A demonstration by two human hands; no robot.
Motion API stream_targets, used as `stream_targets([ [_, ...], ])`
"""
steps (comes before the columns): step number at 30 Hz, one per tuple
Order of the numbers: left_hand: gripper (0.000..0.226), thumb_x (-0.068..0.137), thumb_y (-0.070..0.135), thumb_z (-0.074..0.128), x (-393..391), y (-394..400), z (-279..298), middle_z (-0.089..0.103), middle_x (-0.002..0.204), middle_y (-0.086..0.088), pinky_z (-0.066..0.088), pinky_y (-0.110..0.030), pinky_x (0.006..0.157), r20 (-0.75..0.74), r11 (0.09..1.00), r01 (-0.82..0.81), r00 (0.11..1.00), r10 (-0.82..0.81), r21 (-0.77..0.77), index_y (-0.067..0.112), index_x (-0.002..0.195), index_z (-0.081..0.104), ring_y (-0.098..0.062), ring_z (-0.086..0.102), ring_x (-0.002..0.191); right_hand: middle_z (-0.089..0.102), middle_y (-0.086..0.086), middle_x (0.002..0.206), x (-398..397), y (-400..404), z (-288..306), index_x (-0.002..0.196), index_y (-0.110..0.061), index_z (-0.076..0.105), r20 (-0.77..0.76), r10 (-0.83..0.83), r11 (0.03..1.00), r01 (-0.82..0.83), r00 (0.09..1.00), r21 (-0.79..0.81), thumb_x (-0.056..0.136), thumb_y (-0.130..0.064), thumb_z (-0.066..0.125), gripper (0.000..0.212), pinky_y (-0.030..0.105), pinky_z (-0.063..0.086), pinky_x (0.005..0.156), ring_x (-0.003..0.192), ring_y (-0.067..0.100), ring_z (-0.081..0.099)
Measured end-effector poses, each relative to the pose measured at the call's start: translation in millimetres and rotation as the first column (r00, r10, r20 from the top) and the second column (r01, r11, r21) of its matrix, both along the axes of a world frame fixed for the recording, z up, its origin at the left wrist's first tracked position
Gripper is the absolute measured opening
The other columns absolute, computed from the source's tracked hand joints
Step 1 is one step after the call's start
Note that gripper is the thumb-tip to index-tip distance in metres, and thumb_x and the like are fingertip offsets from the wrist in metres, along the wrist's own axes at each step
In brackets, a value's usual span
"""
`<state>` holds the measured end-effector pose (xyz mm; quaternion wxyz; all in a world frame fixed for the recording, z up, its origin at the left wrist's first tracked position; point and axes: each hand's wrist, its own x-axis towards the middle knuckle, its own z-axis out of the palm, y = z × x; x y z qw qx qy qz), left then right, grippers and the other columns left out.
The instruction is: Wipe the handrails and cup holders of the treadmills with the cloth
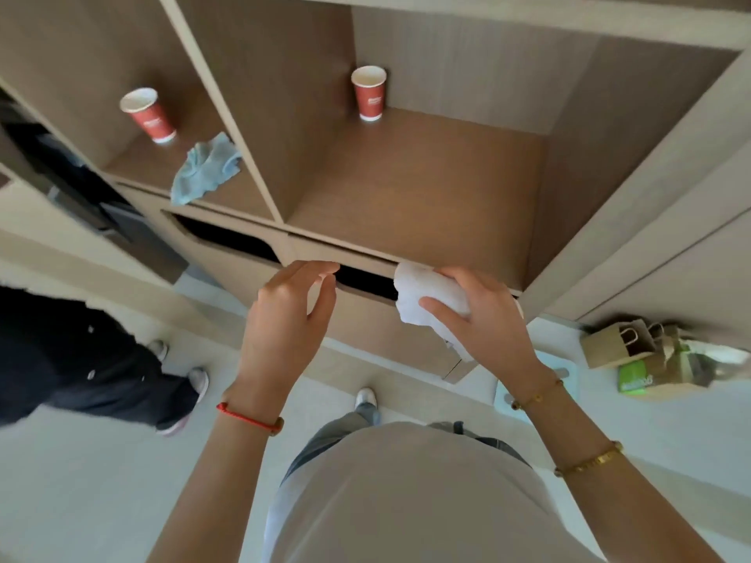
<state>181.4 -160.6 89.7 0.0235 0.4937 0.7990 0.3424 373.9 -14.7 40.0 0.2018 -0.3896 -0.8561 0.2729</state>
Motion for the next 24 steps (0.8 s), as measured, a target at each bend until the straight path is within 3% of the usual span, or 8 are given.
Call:
stream_targets([
  [9, 0.022, 0.095, 0.009, 0.057, -85, 86, -23, 0.071, 0.109, -0.002, 0.054, -0.028, 0.081, 0.025, 0.975, 0.222, 0.975, -0.221, -0.031, 0.009, 0.113, 0.07, -0.017, 0.068, 0.096, 0.066, 0.001, 0.11, -78, 81, -21, 0.119, -0.02, 0.061, 0.085, -0.16, 0.983, 0.15, 0.984, 0.106, 0.089, -0.045, 0.063, 0.039, 0.043, 0.041, 0.092, 0.1, 0.025, 0.057],
  [13, 0.024, 0.097, 0.013, 0.054, -101, 113, -34, 0.07, 0.11, -0.001, 0.056, -0.037, 0.08, 0.041, 0.959, 0.276, 0.961, -0.274, -0.055, 0.011, 0.115, 0.069, -0.018, 0.067, 0.097, 0.063, 0.003, 0.117, -103, 122, -39, 0.126, -0.02, 0.058, 0.164, -0.204, 0.97, 0.176, 0.965, 0.17, 0.091, -0.044, 0.059, 0.042, 0.037, 0.033, 0.091, 0.107, 0.027, 0.054],
  [16, 0.025, 0.097, 0.013, 0.053, -106, 130, -40, 0.069, 0.111, -0.001, 0.055, -0.036, 0.082, 0.053, 0.955, 0.29, 0.956, -0.288, -0.054, 0.012, 0.116, 0.068, -0.018, 0.066, 0.099, 0.061, 0.004, 0.12, -116, 142, -53, 0.129, -0.02, 0.056, 0.226, -0.213, 0.965, 0.168, 0.951, 0.204, 0.092, -0.045, 0.057, 0.045, 0.036, 0.029, 0.092, 0.109, 0.028, 0.051],
  [22, 0.026, 0.096, 0.013, 0.052, -111, 153, -48, 0.069, 0.112, 0.0, 0.055, -0.037, 0.08, 0.063, 0.955, 0.292, 0.955, -0.288, -0.057, 0.013, 0.117, 0.068, -0.019, 0.065, 0.1, 0.054, 0.004, 0.128, -116, 149, -76, 0.136, -0.021, 0.047, 0.306, -0.224, 0.974, 0.197, 0.925, 0.114, 0.093, -0.048, 0.055, 0.052, 0.036, 0.027, 0.099, 0.115, 0.028, 0.045],
  [24, 0.026, 0.096, 0.013, 0.052, -113, 158, -48, 0.069, 0.111, 0.0, 0.056, -0.039, 0.079, 0.069, 0.951, 0.302, 0.952, -0.298, -0.06, 0.013, 0.117, 0.068, -0.019, 0.066, 0.099, 0.053, 0.002, 0.13, -115, 145, -68, 0.136, -0.021, 0.048, 0.267, -0.222, 0.975, 0.206, 0.938, 0.086, 0.091, -0.049, 0.058, 0.054, 0.036, 0.026, 0.103, 0.119, 0.026, 0.044],
])
